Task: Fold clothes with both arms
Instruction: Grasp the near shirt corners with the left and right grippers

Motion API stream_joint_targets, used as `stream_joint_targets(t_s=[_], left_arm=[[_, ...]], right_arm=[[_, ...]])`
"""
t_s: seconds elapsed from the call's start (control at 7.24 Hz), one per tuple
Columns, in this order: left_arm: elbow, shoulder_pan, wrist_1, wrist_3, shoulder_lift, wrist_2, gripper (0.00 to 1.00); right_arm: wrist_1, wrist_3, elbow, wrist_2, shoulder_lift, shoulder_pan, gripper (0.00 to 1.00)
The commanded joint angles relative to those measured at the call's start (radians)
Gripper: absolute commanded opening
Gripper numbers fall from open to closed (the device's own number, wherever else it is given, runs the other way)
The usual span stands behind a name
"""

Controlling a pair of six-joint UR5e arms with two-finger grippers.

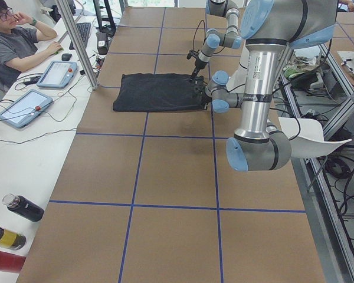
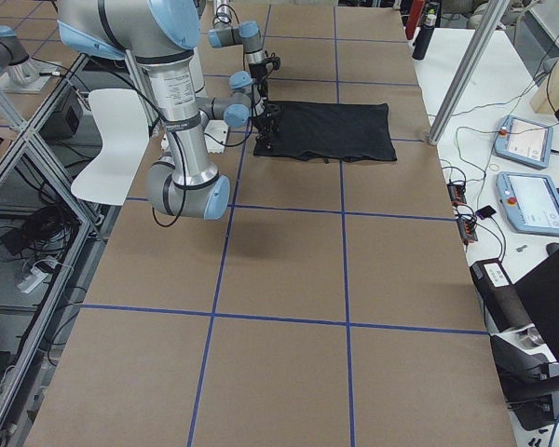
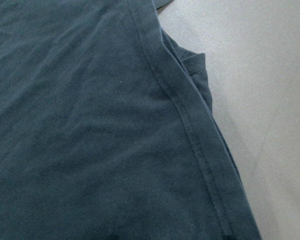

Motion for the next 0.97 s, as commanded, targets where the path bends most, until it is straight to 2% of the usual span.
stream_joint_targets(t_s=[0.0, 0.14, 0.28, 0.41, 0.55, 0.69, 0.83], left_arm=[[0.000, -0.001, 0.000, 0.000, -0.003, -0.002, 0.00], [0.000, -0.001, 0.000, 0.000, -0.003, 0.000, 0.00], [0.000, -0.001, 0.000, 0.000, -0.005, 0.000, 0.00], [0.000, -0.001, 0.000, 0.000, -0.005, -0.002, 0.00], [0.001, -0.001, 0.000, 0.002, -0.005, -0.002, 0.00], [0.000, -0.001, 0.000, 0.002, -0.005, -0.002, 0.00], [-0.002, -0.001, 0.000, 0.002, -0.005, -0.002, 0.00]], right_arm=[[0.000, 0.025, -0.022, -0.005, 0.010, 0.000, 0.78], [0.001, 0.025, -0.028, -0.005, 0.010, -0.001, 0.79], [-0.002, 0.029, -0.028, -0.017, 0.025, 0.002, 0.72], [0.000, 0.069, -0.028, -0.020, 0.030, 0.003, 0.41], [-0.002, 0.072, -0.028, -0.020, 0.039, 0.003, 0.05], [-0.002, 0.072, -0.031, -0.020, 0.037, 0.003, 0.00], [0.001, 0.072, -0.048, -0.022, 0.039, 0.003, 0.00]])
